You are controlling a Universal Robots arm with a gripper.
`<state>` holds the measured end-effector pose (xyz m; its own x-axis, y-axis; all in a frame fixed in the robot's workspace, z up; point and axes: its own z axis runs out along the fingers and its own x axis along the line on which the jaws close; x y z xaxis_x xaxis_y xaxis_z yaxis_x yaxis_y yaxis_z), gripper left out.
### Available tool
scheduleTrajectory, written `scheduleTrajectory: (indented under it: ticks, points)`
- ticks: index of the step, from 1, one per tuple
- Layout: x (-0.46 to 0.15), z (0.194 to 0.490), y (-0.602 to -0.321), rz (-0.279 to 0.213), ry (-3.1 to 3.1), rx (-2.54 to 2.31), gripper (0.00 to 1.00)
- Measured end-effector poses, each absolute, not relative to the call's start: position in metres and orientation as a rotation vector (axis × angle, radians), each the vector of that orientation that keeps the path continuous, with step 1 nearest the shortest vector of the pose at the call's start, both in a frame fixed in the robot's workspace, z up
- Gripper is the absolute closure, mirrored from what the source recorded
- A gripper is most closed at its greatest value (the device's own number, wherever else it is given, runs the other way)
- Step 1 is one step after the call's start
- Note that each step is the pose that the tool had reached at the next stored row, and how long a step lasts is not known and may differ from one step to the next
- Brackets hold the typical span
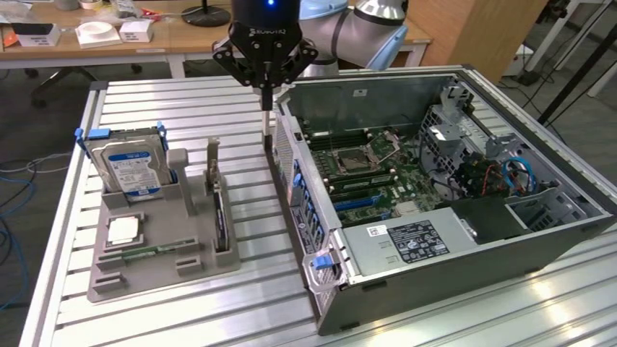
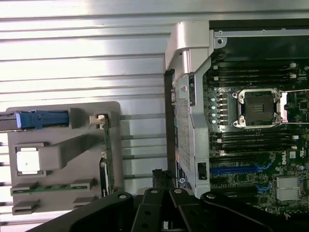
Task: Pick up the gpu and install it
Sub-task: 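Reach for the gpu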
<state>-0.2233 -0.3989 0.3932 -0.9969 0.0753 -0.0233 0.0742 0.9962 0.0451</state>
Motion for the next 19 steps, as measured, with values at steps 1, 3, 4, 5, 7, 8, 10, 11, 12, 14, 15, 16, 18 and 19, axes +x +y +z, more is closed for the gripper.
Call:
scheduleTrajectory:
  ticks: [1, 3, 4, 5, 7, 8, 10, 11, 12, 14, 15, 16, 18, 19]
  points:
    - [-0.2238, 0.3933, -0.3988, 0.069, 3.114, 0.117, 0.89]
    - [-0.2247, 0.3933, -0.3988, 0.069, 3.114, 0.117, 0.89]
    - [-0.2251, 0.3933, -0.3989, 0.069, 3.114, 0.117, 0.89]
    - [-0.2256, 0.3933, -0.3988, 0.069, 3.114, 0.117, 0.89]
    - [-0.2265, 0.3932, -0.3989, 0.069, 3.114, 0.117, 0.89]
    - [-0.2269, 0.3932, -0.3989, 0.069, 3.114, 0.117, 0.89]
    - [-0.2277, 0.3933, -0.3989, 0.069, 3.114, 0.117, 0.89]
    - [-0.2281, 0.3933, -0.3989, 0.069, 3.114, 0.117, 0.89]
    - [-0.2285, 0.3933, -0.3988, 0.069, 3.114, 0.117, 0.89]
    - [-0.2294, 0.3933, -0.3988, 0.069, 3.114, 0.117, 0.89]
    - [-0.2297, 0.3933, -0.3989, 0.069, 3.114, 0.117, 0.89]
    - [-0.2301, 0.3932, -0.3988, 0.069, 3.114, 0.117, 0.89]
    - [-0.2309, 0.3933, -0.3988, 0.069, 3.114, 0.117, 0.89]
    - [-0.2312, 0.3933, -0.3989, 0.069, 3.114, 0.117, 0.89]
